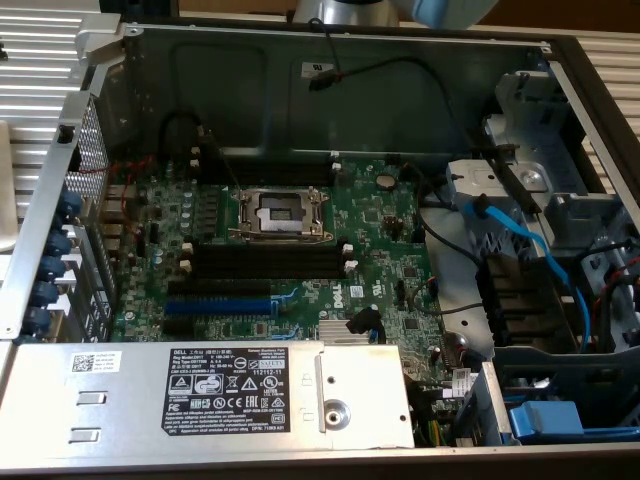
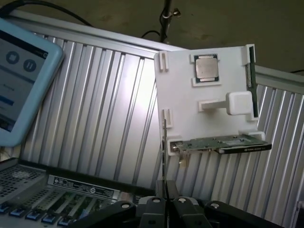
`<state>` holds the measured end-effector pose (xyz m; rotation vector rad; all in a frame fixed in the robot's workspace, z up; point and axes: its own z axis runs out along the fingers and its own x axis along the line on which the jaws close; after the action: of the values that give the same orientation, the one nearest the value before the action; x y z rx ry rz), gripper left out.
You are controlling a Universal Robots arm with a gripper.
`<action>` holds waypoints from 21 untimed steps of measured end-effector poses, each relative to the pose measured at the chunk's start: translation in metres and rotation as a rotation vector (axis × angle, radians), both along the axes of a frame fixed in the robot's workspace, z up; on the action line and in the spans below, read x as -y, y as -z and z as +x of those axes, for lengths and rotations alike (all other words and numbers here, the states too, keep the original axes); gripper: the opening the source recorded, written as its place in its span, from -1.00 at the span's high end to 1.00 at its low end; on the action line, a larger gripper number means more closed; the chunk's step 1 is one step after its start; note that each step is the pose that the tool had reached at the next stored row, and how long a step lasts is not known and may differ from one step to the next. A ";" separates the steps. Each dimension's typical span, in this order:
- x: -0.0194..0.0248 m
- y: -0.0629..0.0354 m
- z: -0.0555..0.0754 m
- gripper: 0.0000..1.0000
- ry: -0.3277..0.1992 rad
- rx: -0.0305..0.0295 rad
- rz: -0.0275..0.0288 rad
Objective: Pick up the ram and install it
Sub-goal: 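Insert the ram into the slot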
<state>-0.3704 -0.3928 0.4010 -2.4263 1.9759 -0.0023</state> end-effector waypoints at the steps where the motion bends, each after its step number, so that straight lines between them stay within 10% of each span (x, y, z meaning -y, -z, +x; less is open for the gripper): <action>1: 0.0000 -0.0017 0.004 0.76 0.000 0.0001 0.0001; 14: 0.0000 -0.0119 0.063 0.76 0.000 0.0000 -0.0004; 21: 0.0000 -0.0124 0.093 0.76 0.000 -0.0022 -0.0095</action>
<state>-0.2770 -0.3928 0.4134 -2.4333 1.9812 -0.0090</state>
